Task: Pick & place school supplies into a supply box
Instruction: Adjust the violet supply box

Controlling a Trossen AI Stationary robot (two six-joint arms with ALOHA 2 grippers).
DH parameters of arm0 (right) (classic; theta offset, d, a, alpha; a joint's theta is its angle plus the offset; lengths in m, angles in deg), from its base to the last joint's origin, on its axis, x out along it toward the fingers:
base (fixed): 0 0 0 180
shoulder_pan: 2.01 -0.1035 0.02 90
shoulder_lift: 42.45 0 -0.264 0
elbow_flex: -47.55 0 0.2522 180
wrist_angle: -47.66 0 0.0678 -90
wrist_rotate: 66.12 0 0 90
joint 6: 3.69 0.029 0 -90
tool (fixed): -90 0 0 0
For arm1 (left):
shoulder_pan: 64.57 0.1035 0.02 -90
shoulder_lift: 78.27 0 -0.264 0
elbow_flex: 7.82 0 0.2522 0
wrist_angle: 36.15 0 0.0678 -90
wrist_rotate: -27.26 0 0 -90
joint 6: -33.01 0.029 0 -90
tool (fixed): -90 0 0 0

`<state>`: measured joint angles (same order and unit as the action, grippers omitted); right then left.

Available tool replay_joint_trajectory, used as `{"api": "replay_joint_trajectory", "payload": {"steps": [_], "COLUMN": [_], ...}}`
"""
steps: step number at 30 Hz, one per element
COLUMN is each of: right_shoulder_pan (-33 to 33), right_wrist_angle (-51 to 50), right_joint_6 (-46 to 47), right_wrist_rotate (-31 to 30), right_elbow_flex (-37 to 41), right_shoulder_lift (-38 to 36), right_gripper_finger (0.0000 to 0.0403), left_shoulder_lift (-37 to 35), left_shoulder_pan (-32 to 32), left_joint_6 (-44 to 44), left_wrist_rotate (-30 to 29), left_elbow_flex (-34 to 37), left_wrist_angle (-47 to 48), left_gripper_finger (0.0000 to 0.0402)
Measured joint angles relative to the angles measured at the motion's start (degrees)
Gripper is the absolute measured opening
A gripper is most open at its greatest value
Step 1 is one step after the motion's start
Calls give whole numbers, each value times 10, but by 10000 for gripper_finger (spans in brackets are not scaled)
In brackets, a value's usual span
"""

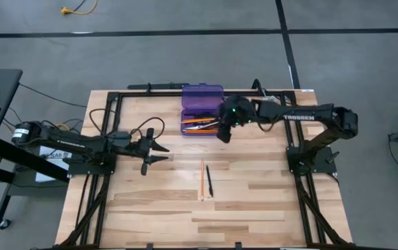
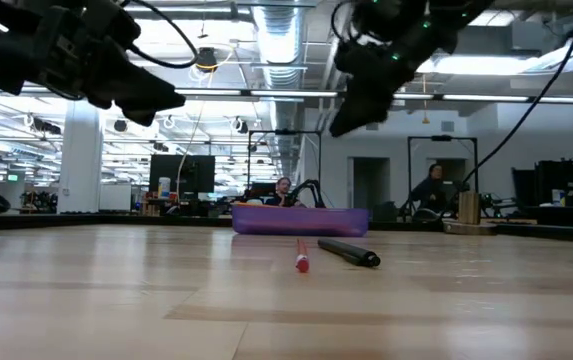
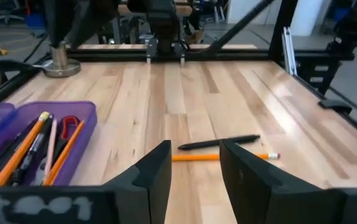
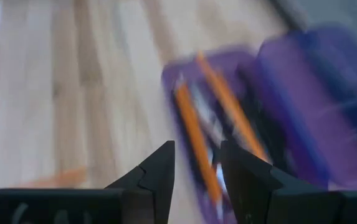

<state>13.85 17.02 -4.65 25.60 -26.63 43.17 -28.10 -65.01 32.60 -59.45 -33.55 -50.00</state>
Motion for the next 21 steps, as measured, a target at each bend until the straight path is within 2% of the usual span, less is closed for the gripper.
{"api": "replay_joint_trajectory", "payload": {"steps": [2,5,13,21], "right_shoulder_pan": [22,39,62,67], "right_wrist_angle": [-41,-83,-127,-129], "right_joint_6": [-31,-75,-207,-282], "right_wrist_rotate": [45,80,87,89], "right_elbow_flex": [-20,-54,-143,-197], "right_shoulder_lift": [9,37,154,219], "right_gripper_finger": [123,123,123,123], "left_shoulder_lift": [0,0,0,0], "left_shoulder_pan": [9,30,82,106], "left_joint_6": [15,27,23,24], "left_wrist_rotate": [10,21,20,-11], "left_elbow_flex": [0,0,0,0], "left_wrist_angle": [0,0,-1,-8], "left_gripper_finger": [124,124,124,124]}}
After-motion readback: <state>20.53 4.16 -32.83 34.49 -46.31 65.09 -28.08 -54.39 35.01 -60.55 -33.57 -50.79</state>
